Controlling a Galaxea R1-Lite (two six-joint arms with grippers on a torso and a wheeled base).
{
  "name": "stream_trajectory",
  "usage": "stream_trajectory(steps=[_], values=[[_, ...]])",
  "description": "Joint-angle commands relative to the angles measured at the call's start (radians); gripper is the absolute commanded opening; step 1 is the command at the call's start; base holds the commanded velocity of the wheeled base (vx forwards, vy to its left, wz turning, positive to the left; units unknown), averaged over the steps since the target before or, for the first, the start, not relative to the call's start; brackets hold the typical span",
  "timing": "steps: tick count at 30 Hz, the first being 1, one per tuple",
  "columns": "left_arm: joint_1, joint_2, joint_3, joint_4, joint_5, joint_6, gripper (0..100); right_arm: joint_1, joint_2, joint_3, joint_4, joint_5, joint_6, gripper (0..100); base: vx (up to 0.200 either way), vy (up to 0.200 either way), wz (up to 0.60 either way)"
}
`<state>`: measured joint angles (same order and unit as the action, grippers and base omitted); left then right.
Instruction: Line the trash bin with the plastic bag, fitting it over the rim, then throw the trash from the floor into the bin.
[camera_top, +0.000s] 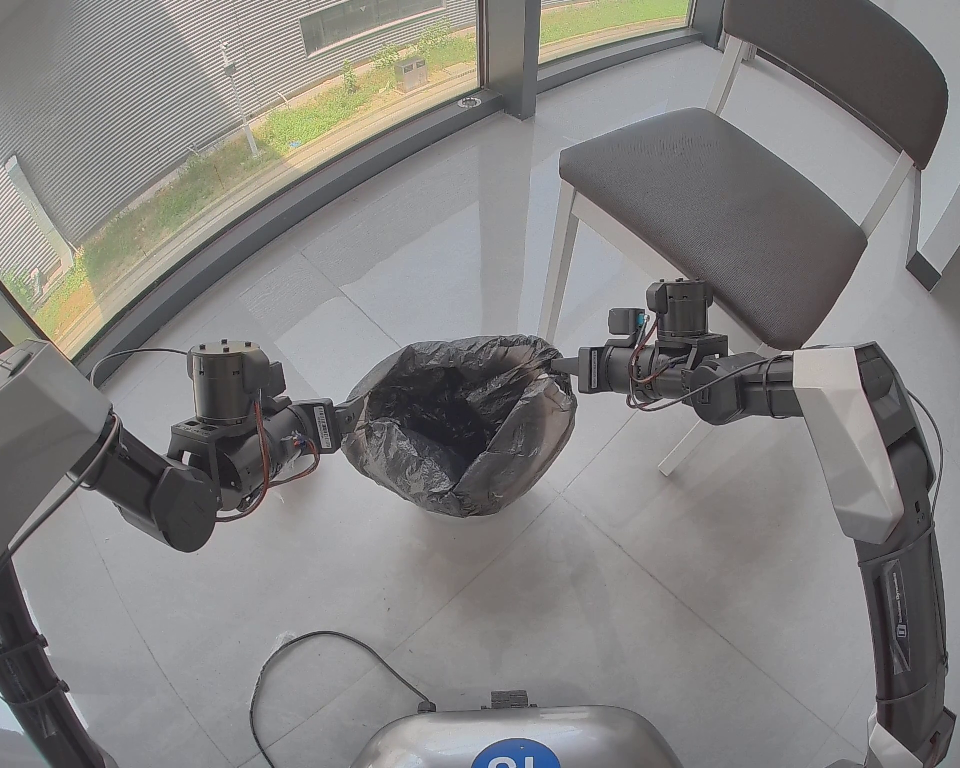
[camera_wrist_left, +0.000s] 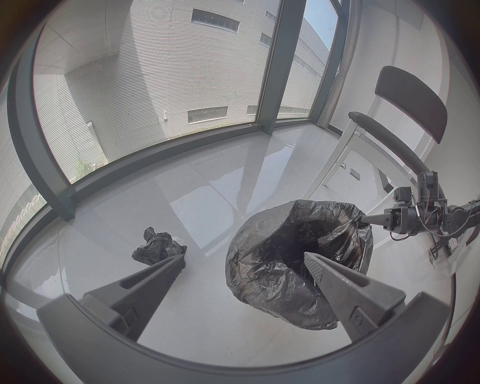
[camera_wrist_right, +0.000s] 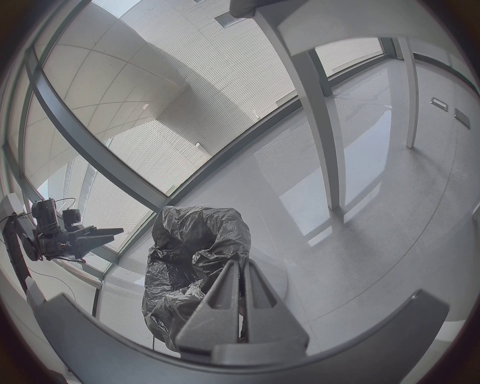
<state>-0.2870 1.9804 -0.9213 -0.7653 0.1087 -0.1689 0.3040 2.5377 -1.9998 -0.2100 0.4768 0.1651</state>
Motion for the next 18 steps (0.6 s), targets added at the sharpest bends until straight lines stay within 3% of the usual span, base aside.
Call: stream_trajectory(steps=[1, 18], values=[[0.0, -0.005, 0.001, 0.0, 0.0, 0.0, 100, 0.0, 0.019, 0.0, -0.002, 0.0, 0.001, 0, 0.0, 0.0, 0.0], [-0.003, 0.0, 0.019, -0.017, 0.0, -0.001, 100, 0.013, -0.088, 0.0, -0.011, 0.0, -0.021, 0, 0.0, 0.0, 0.0]])
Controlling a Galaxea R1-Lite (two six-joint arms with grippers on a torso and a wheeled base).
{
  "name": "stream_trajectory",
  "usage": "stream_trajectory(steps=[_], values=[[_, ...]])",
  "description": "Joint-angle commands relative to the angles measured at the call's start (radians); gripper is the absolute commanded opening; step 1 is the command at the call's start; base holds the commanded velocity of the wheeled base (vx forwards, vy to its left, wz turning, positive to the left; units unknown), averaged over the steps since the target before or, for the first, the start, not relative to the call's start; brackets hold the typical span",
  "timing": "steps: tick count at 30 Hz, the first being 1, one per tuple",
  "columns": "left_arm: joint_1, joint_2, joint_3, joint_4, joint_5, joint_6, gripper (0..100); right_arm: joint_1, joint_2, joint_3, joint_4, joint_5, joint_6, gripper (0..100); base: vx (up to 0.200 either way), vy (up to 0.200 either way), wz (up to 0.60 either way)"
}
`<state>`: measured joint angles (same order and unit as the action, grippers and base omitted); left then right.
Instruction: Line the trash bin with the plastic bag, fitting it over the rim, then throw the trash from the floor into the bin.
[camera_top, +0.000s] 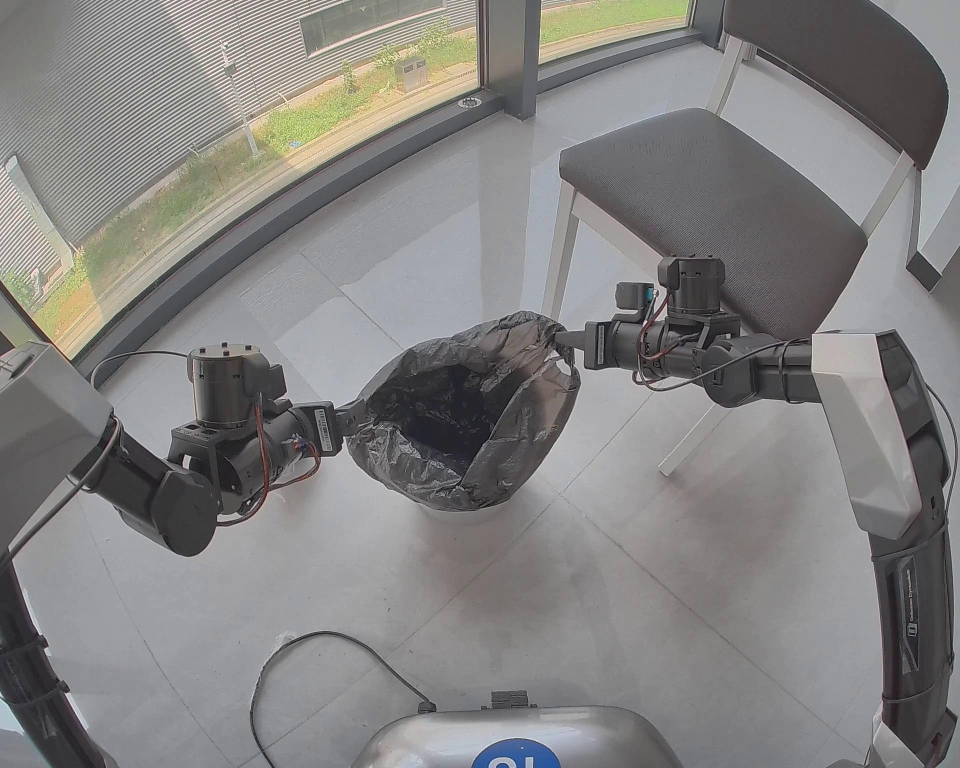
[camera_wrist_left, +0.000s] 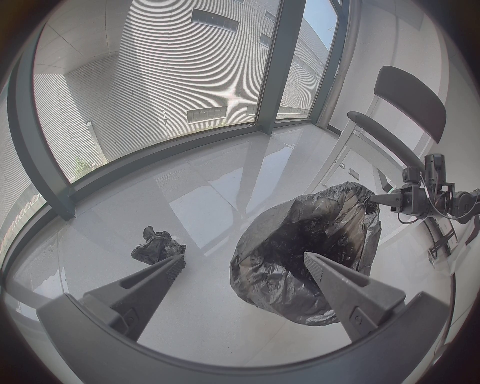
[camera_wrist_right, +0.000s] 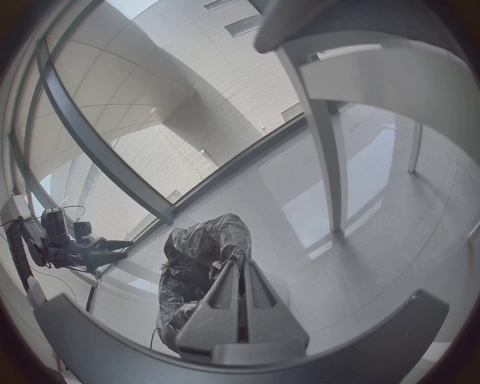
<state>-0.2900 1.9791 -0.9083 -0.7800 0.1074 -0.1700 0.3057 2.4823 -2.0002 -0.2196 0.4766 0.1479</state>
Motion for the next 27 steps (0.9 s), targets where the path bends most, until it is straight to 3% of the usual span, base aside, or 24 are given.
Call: stream_trajectory(steps=[1, 27], values=[[-0.001, 0.001, 0.008, -0.008, 0.0, 0.0, 100, 0.015, -0.043, 0.0, -0.001, 0.0, -0.01, 0, 0.0, 0.0, 0.0], [0.0, 0.01, 0.016, -0.012, 0.003, -0.013, 100, 0.016, 0.112, 0.0, -0.026, 0.002, -0.007, 0, 0.0, 0.0, 0.0]])
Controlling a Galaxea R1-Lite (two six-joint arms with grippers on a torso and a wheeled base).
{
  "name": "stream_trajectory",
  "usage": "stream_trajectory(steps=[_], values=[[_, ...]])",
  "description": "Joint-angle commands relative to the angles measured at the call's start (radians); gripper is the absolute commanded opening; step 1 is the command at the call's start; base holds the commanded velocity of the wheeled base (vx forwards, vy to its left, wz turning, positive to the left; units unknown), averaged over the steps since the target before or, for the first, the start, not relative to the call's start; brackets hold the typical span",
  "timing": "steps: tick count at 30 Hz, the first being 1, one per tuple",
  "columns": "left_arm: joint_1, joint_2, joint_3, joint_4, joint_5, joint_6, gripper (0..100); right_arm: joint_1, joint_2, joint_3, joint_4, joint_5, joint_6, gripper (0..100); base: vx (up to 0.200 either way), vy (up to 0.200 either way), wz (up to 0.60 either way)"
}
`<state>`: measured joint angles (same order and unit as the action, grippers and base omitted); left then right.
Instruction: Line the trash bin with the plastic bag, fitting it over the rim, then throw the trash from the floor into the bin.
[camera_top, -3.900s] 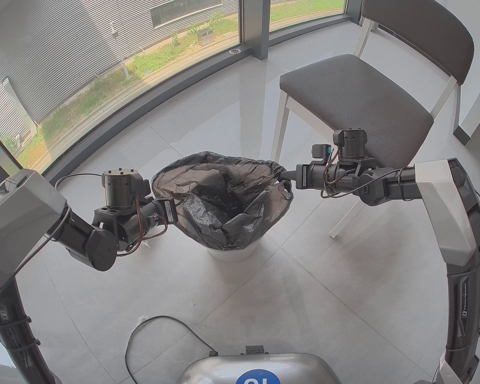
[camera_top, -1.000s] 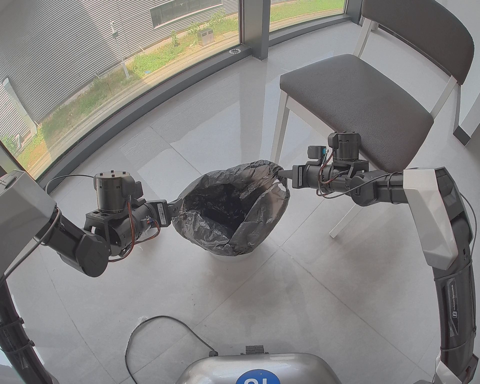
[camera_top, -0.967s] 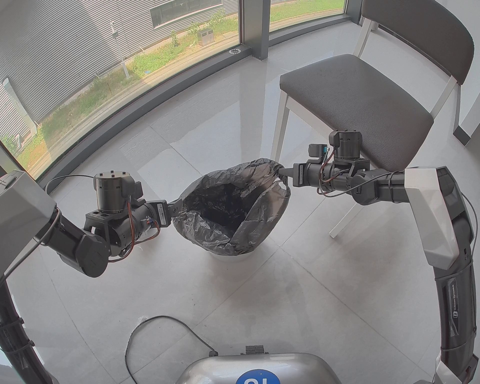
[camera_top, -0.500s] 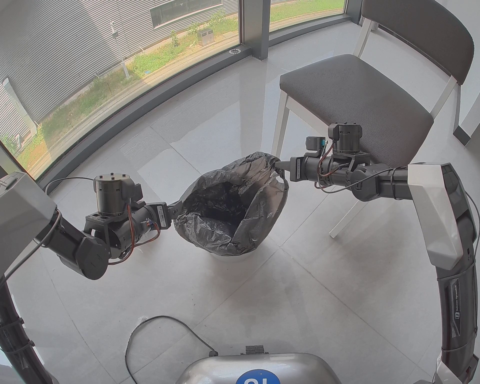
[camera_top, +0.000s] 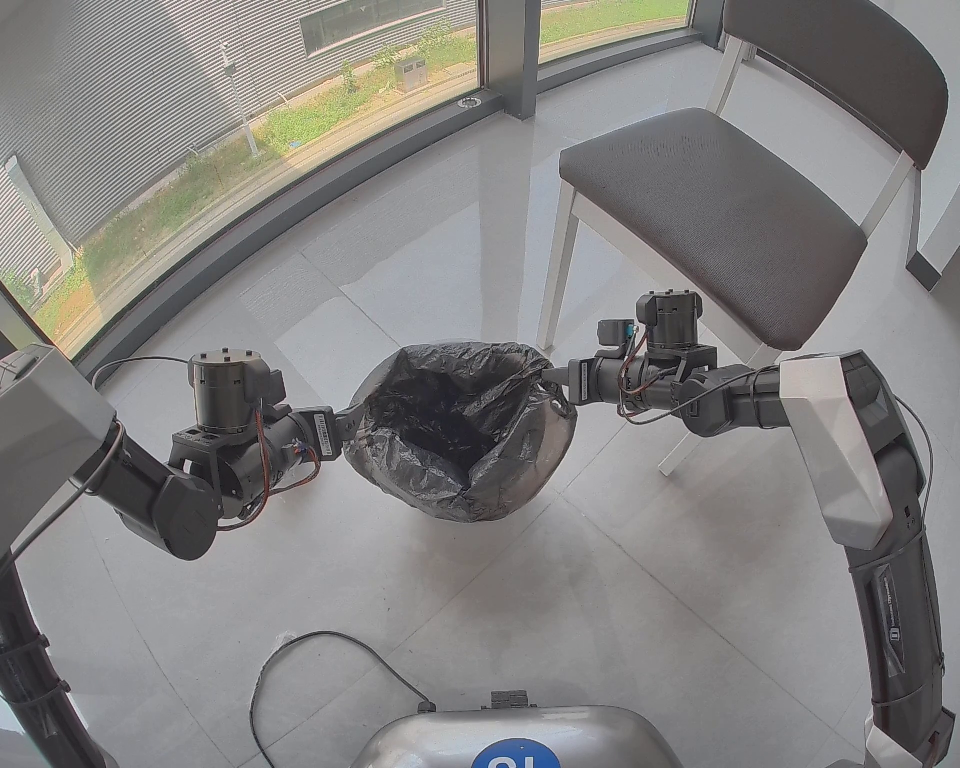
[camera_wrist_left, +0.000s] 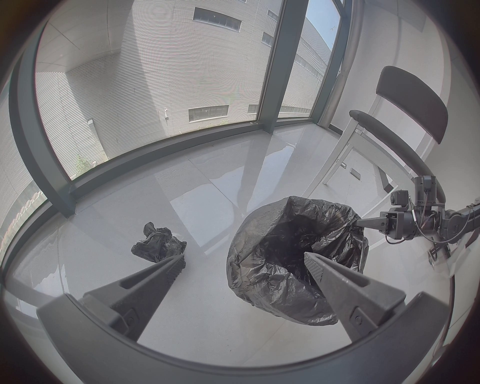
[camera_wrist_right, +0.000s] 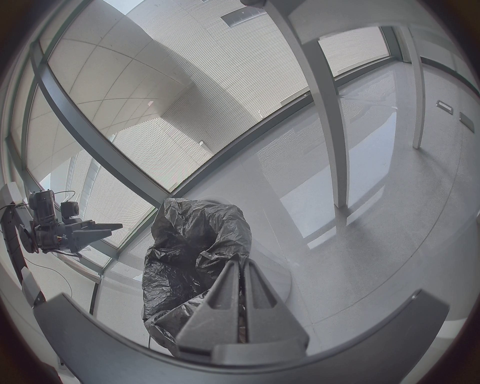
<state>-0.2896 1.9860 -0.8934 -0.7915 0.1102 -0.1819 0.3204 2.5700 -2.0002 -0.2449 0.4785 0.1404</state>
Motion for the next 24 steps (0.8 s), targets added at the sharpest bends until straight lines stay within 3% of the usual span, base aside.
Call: stream_trajectory(steps=[1, 24], values=[[0.0, 0.004, -0.001, 0.0, 0.0, -0.001, 100, 0.003, 0.025, 0.0, -0.001, 0.0, 0.001, 0, 0.0, 0.0, 0.0], [-0.013, 0.004, 0.008, -0.002, 0.009, -0.001, 100, -0.003, -0.057, 0.0, -0.005, 0.0, -0.044, 0, 0.0, 0.0, 0.0]])
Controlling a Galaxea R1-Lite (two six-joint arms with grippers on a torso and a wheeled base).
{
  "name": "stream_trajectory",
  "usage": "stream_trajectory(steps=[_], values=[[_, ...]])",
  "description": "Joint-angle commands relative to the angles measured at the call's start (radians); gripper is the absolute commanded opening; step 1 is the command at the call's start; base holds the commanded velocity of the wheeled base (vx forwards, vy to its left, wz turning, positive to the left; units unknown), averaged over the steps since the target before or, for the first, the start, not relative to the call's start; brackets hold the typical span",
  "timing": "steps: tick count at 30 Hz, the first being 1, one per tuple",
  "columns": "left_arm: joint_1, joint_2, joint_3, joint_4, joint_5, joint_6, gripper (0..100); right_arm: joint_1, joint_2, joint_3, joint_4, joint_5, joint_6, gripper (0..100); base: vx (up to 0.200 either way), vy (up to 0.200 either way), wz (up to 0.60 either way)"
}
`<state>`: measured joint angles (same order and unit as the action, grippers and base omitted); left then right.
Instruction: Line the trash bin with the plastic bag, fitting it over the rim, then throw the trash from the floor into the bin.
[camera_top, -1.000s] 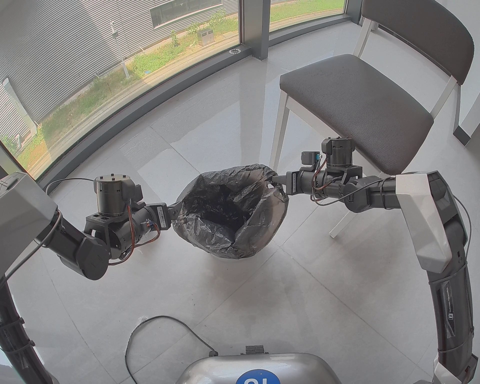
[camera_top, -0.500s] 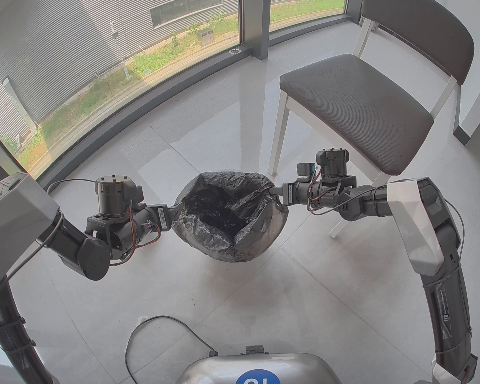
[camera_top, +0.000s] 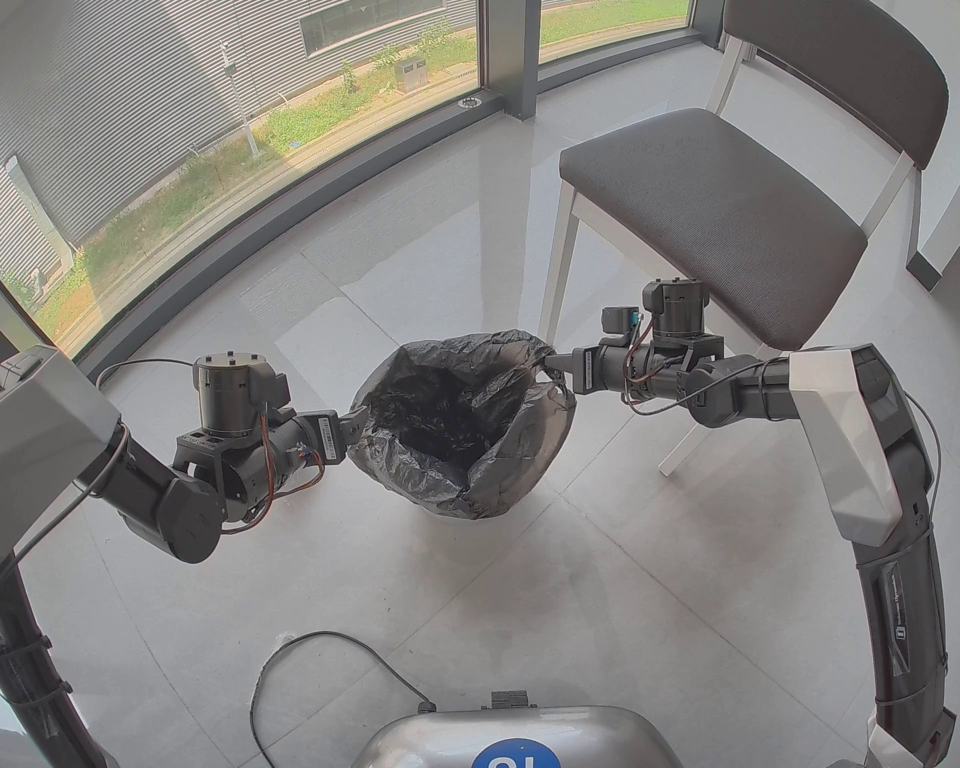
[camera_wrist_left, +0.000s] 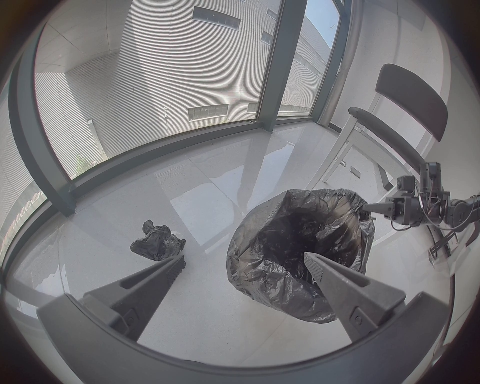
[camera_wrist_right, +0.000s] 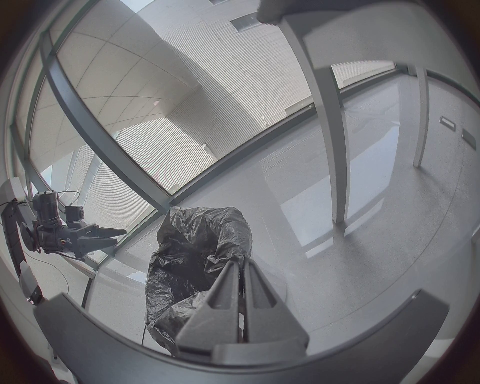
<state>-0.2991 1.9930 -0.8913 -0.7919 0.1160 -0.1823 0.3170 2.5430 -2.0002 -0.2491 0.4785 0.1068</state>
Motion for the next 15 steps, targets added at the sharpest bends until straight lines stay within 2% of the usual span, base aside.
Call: stream_trajectory(steps=[1, 14, 15], values=[[-0.005, -0.005, 0.008, -0.001, 0.004, 0.0, 100, 0.001, -0.04, 0.0, 0.002, 0.0, -0.016, 0, 0.0, 0.0, 0.0], [-0.008, -0.023, 0.028, -0.001, 0.005, -0.008, 100, -0.004, -0.056, 0.0, 0.027, 0.0, -0.041, 0, 0.0, 0.0, 0.0], [-0.008, -0.023, 0.028, -0.001, 0.005, -0.008, 100, -0.007, -0.055, 0.0, 0.027, 0.0, -0.052, 100, 0.0, 0.0, 0.0]])
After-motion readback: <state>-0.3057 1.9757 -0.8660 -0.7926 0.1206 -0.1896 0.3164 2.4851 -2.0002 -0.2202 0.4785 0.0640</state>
